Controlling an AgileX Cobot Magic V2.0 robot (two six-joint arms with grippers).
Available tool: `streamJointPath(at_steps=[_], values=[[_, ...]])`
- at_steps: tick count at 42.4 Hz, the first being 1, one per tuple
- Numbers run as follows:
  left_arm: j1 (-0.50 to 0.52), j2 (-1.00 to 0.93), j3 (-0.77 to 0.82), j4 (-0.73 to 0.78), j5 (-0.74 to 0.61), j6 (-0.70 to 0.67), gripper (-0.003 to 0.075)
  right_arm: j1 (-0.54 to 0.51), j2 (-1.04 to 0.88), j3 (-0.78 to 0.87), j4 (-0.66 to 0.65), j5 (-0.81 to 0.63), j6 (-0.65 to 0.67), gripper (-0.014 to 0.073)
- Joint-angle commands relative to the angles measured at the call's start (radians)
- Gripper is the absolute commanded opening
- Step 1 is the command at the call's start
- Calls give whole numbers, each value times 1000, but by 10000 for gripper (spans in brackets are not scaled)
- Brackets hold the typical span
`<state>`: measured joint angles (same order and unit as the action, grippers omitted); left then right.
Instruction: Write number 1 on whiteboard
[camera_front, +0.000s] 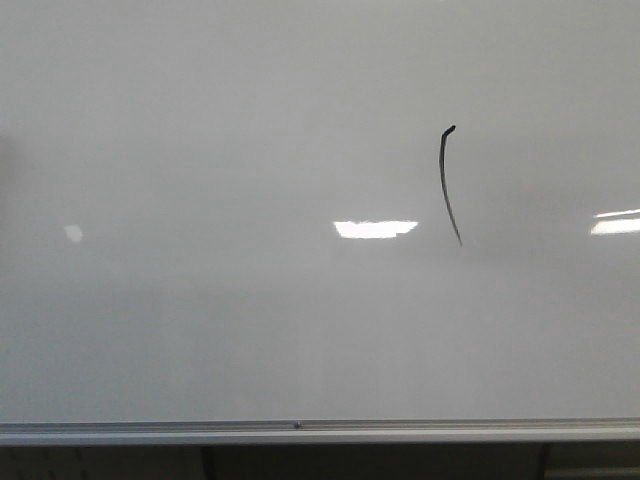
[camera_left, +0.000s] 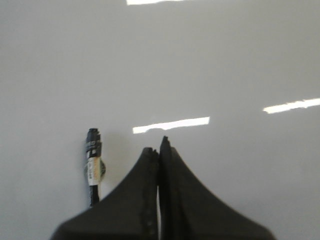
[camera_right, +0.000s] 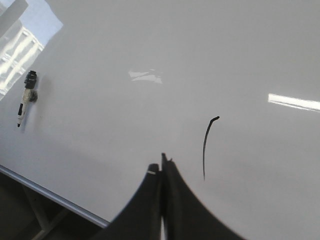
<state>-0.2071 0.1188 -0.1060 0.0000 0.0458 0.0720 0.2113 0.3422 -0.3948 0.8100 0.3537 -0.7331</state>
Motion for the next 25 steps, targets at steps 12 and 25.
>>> streamJointPath(at_steps=[12,25], values=[[178,-140,138,-9,-52,-23,-20,-5,3,-25,23,-49,1,-60],[216,-142,138,-9,39,-23,-20,-5,4,-25,23,-49,1,-60]])
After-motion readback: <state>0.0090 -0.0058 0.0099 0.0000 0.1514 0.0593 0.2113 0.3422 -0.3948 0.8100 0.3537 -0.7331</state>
